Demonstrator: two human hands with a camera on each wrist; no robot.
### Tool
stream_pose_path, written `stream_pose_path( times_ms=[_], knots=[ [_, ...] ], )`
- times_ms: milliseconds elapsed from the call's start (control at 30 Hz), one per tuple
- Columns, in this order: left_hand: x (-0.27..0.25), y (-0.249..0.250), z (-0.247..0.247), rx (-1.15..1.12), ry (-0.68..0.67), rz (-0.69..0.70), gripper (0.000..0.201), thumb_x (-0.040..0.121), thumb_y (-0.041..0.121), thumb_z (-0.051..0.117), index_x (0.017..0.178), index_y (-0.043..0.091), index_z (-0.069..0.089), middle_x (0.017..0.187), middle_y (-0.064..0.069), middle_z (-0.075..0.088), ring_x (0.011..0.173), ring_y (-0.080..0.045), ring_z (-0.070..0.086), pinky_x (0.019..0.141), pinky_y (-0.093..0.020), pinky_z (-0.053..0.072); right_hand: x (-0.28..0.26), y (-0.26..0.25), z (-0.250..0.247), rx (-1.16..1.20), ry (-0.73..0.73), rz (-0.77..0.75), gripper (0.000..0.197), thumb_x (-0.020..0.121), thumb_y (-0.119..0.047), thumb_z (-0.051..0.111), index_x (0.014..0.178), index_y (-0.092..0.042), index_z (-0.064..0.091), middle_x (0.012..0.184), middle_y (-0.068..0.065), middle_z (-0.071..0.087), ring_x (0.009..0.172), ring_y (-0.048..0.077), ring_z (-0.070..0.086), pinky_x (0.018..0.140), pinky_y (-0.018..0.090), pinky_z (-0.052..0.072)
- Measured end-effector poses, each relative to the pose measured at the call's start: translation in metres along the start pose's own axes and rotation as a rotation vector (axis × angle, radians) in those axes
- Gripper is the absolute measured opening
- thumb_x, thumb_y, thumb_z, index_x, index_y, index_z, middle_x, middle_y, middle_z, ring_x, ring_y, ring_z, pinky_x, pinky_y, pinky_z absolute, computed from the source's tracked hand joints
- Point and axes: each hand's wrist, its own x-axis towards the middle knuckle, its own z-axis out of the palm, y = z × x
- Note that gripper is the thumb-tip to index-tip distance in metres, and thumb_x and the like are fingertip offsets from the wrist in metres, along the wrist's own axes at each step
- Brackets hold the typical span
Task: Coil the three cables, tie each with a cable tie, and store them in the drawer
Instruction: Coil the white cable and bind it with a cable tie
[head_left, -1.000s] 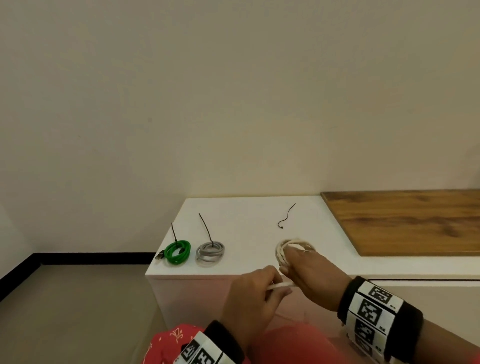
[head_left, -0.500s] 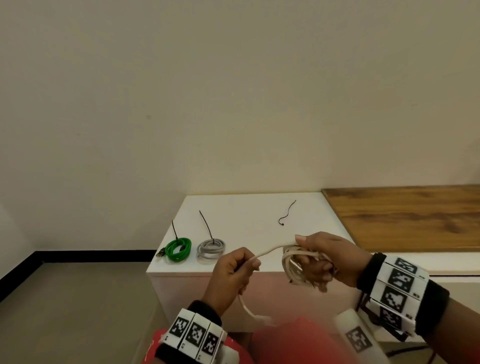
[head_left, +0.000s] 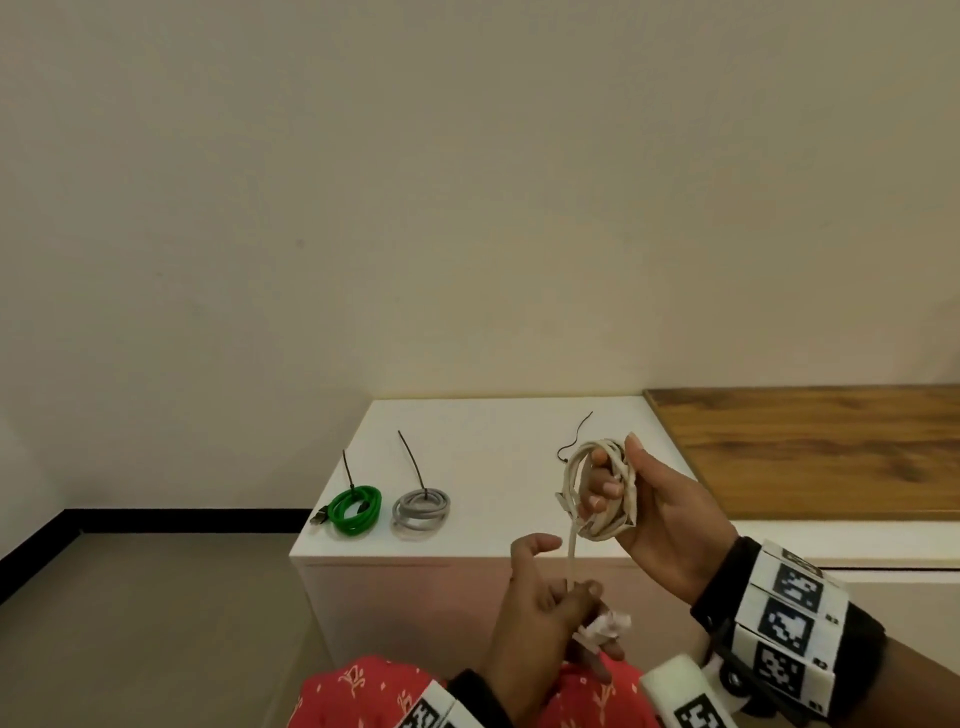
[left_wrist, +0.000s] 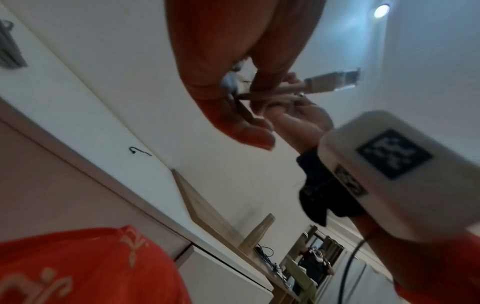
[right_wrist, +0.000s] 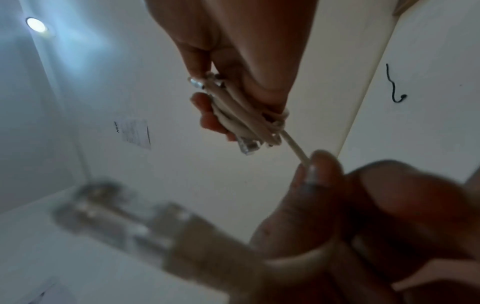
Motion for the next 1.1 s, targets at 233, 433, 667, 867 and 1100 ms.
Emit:
stream_pose_path(
  times_ms=[233, 433, 667, 867, 1100],
  knots=[
    [-0.007, 0.002, 0.009, 0.292, -0.074, 0.269, 0.014, 0.086, 0.038, 0.045, 0.087, 0.025, 0.05, 0.064, 0.008, 0.062, 0.062, -0.008, 0.059, 0.048, -0.021, 0.047, 0.001, 0.005, -0.002, -0.114, 0.035, -0.046, 0.036, 0.083, -0.041, 0.039, 0.081, -0.008, 0.053, 0.056, 0.001, 0.048, 0.052, 0.014, 0.051, 0.066, 0.031, 0.04],
    [-0.002, 0.008, 0.008, 0.589, 0.088, 0.518, 0.013, 0.08, 0.038, 0.052, 0.067, 0.034, 0.05, 0.055, 0.023, 0.054, 0.054, -0.002, 0.052, 0.054, -0.012, 0.04, -0.002, 0.014, 0.001, -0.276, 0.006, -0.031, 0.041, 0.08, -0.046, 0.04, 0.082, -0.008, 0.054, 0.059, 0.002, 0.048, 0.058, 0.016, 0.047, 0.062, 0.026, 0.043],
    [0.006, 0.006, 0.014, 0.684, 0.406, 0.509, 0.031, 0.06, 0.064, 0.052, 0.056, 0.033, 0.047, 0.056, 0.014, 0.048, 0.066, -0.006, 0.048, 0.055, -0.018, 0.034, -0.007, 0.016, 0.006, -0.278, -0.012, -0.004, 0.052, 0.079, -0.054, 0.032, 0.082, -0.008, 0.055, 0.059, 0.004, 0.048, 0.049, 0.013, 0.045, 0.054, 0.028, 0.041],
    [0.007, 0.007, 0.021, 0.586, 0.562, 0.452, 0.046, 0.051, 0.055, 0.067, 0.074, 0.033, 0.034, 0.079, 0.013, 0.044, 0.084, -0.006, 0.042, 0.061, -0.013, 0.035, -0.012, 0.018, 0.015, -0.296, -0.037, 0.017, 0.051, 0.075, -0.056, 0.035, 0.08, -0.009, 0.052, 0.054, 0.0, 0.046, 0.052, 0.011, 0.051, 0.057, 0.025, 0.042],
    [0.012, -0.005, 0.019, 0.801, 0.63, 0.67, 0.045, 0.064, 0.054, 0.059, 0.1, 0.038, 0.037, 0.094, 0.022, 0.048, 0.092, 0.006, 0.042, 0.076, -0.015, 0.037, -0.014, 0.021, 0.016, -0.239, 0.049, 0.025, 0.037, 0.074, -0.044, 0.047, 0.076, -0.007, 0.053, 0.054, 0.003, 0.049, 0.053, 0.012, 0.056, 0.055, 0.023, 0.048]
  ],
)
